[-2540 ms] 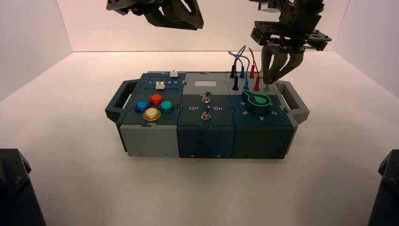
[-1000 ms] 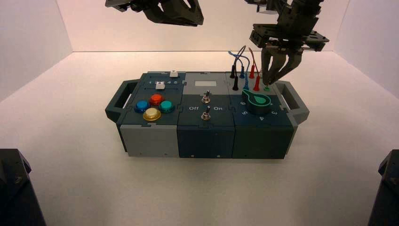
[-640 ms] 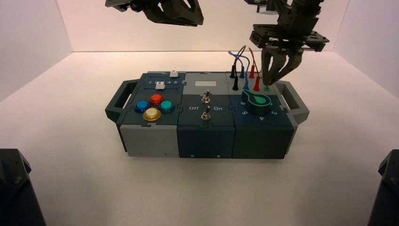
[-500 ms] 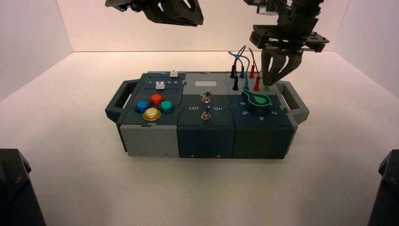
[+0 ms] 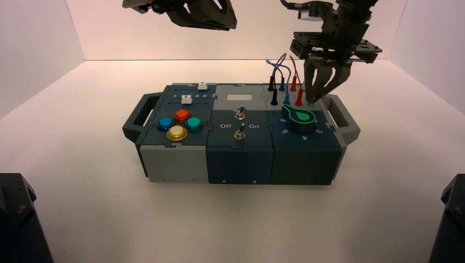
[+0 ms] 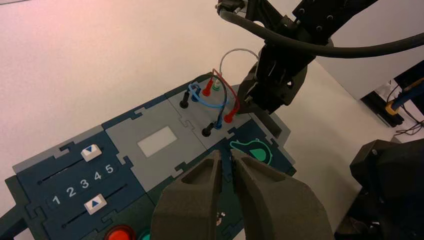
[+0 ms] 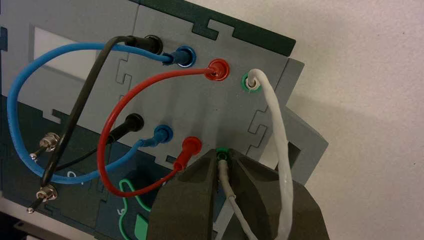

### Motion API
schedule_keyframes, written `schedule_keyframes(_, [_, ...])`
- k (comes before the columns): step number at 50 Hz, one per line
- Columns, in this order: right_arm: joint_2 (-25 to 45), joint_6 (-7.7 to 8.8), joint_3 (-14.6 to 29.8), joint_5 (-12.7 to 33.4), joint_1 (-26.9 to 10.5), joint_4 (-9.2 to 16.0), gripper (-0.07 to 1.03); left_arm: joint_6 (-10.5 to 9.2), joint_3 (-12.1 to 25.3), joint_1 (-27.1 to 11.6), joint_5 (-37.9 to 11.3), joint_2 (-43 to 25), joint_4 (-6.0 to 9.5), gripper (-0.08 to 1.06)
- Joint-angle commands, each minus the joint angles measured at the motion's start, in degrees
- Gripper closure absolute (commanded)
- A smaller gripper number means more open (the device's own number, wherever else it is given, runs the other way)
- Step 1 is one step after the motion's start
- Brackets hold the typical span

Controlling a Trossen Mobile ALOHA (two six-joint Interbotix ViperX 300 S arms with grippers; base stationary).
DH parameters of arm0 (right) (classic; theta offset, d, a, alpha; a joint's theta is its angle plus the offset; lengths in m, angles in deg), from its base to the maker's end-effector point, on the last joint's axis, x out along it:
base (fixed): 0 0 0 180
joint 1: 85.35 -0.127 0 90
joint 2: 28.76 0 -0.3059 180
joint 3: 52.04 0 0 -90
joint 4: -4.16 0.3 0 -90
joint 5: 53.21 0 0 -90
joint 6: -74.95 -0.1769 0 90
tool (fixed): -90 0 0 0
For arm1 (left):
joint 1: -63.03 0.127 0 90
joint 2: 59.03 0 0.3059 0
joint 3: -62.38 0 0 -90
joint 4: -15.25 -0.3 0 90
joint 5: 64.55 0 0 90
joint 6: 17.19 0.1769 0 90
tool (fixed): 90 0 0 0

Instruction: Insert the white wire.

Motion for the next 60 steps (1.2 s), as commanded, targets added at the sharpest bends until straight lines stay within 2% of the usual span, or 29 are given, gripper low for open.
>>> schedule_keyframes(1, [0.44, -0.09, 0.7, -0.18, -1.14, 0.26, 0.99, 0.18, 1.85, 0.18, 0.44, 0.53, -0.18, 0.85])
schedule_keyframes(15, [1.67, 0.18, 1.49, 1.05, -2.81, 0.18, 0.98, 0.26, 2.2, 0.26, 0.44, 0.62, -0.18, 0.85])
schedule_keyframes(22, [2.37, 0.26, 1.76, 1.76, -3.08, 0.18, 0.89, 0.26, 2.2, 0.18, 0.35, 0.62, -0.26, 0.85])
schedule_keyframes(27, [2.64, 0.26, 2.02, 2.02, -3.08, 0.18, 0.87, 0.18, 2.29, 0.26, 0.44, 0.62, -0.26, 0.85])
schedule_keyframes(32, [3.08, 0.26, 2.29, 2.37, -3.08, 0.18, 0.78, 0.44, 2.29, 0.26, 0.35, 0.62, -0.26, 0.85])
schedule_keyframes(44, [2.99, 0.26, 2.55, 2.46, -3.08, 0.09, 0.69, 0.62, 2.37, 0.26, 0.18, 0.62, -0.35, 0.85])
schedule_keyframes(53, [2.55, 0.0, 2.64, 2.64, -2.99, -0.62, 0.68, 0.7, 2.37, 0.26, 0.18, 0.7, -0.35, 0.85])
schedule_keyframes(60, [2.29, -0.88, 2.99, 3.08, -2.81, -2.55, 0.68, 0.7, 2.37, 0.26, 0.18, 1.14, -0.35, 0.85])
